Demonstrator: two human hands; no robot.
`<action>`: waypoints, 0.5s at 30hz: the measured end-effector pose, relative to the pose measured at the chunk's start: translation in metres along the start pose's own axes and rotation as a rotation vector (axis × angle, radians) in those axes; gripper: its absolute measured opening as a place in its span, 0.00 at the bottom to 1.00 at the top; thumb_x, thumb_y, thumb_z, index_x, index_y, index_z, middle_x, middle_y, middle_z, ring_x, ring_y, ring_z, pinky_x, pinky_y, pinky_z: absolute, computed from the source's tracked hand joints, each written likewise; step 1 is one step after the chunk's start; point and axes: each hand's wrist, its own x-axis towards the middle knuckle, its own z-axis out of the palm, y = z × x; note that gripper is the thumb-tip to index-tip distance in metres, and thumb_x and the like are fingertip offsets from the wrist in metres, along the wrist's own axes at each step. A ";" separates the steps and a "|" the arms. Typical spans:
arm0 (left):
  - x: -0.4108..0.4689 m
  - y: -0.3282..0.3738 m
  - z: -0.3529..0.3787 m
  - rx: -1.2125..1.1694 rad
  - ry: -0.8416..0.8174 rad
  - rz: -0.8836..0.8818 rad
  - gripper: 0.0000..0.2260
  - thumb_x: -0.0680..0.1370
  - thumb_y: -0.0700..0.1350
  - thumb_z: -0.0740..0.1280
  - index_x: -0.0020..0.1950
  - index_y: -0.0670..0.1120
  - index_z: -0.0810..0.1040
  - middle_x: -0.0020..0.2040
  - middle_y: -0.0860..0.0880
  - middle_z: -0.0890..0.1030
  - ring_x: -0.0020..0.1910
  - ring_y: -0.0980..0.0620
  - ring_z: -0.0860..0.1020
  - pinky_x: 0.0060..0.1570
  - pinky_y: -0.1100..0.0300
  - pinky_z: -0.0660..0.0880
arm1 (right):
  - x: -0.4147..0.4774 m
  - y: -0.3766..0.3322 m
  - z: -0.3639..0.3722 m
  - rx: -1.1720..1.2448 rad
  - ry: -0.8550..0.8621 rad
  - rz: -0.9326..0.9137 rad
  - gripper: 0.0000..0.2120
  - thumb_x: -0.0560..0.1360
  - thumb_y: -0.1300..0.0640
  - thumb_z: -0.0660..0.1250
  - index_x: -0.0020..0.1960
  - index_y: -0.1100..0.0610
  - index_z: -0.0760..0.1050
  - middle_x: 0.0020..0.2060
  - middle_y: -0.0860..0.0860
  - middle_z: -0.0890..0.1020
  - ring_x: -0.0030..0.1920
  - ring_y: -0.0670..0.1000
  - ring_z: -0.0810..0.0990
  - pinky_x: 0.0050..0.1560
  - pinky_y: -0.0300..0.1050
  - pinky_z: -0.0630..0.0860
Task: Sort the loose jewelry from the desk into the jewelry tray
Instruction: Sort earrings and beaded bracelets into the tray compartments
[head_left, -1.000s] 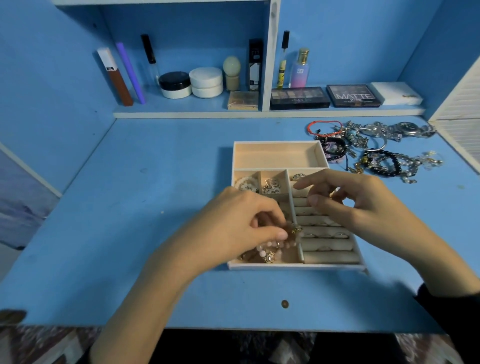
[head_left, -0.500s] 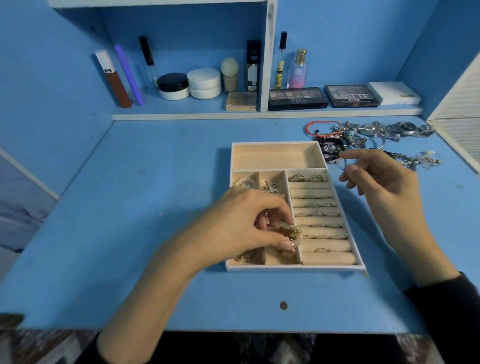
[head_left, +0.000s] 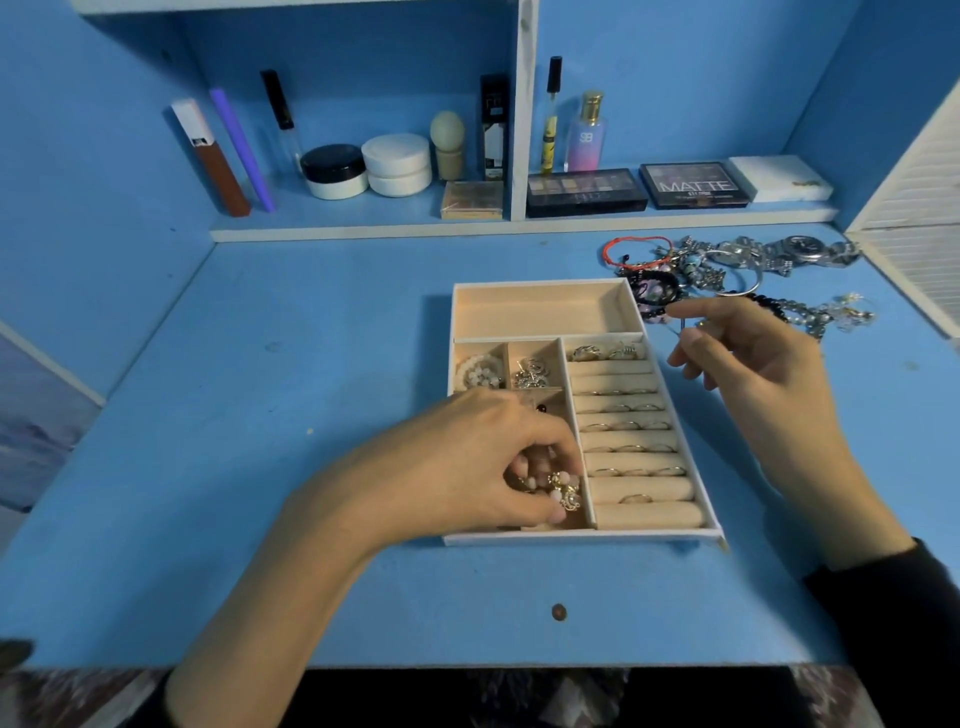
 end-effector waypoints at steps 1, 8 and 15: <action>0.000 0.001 -0.001 -0.052 -0.006 -0.005 0.11 0.71 0.51 0.71 0.53 0.57 0.79 0.39 0.59 0.74 0.40 0.65 0.72 0.39 0.74 0.68 | 0.000 0.000 0.000 0.002 -0.001 0.002 0.09 0.77 0.63 0.63 0.52 0.54 0.78 0.34 0.55 0.79 0.35 0.48 0.75 0.40 0.40 0.70; 0.006 -0.005 -0.005 -0.043 0.014 -0.026 0.13 0.70 0.57 0.69 0.53 0.59 0.79 0.48 0.61 0.75 0.46 0.65 0.70 0.47 0.73 0.67 | 0.001 -0.001 0.000 0.010 0.000 0.016 0.09 0.76 0.63 0.63 0.53 0.56 0.78 0.34 0.54 0.80 0.35 0.47 0.76 0.39 0.38 0.71; 0.004 -0.007 -0.004 -0.079 0.079 -0.013 0.04 0.71 0.52 0.71 0.45 0.56 0.82 0.41 0.58 0.79 0.41 0.60 0.74 0.39 0.69 0.70 | 0.000 -0.003 0.001 -0.004 -0.002 0.016 0.09 0.76 0.63 0.63 0.53 0.55 0.78 0.34 0.55 0.80 0.34 0.46 0.76 0.38 0.35 0.72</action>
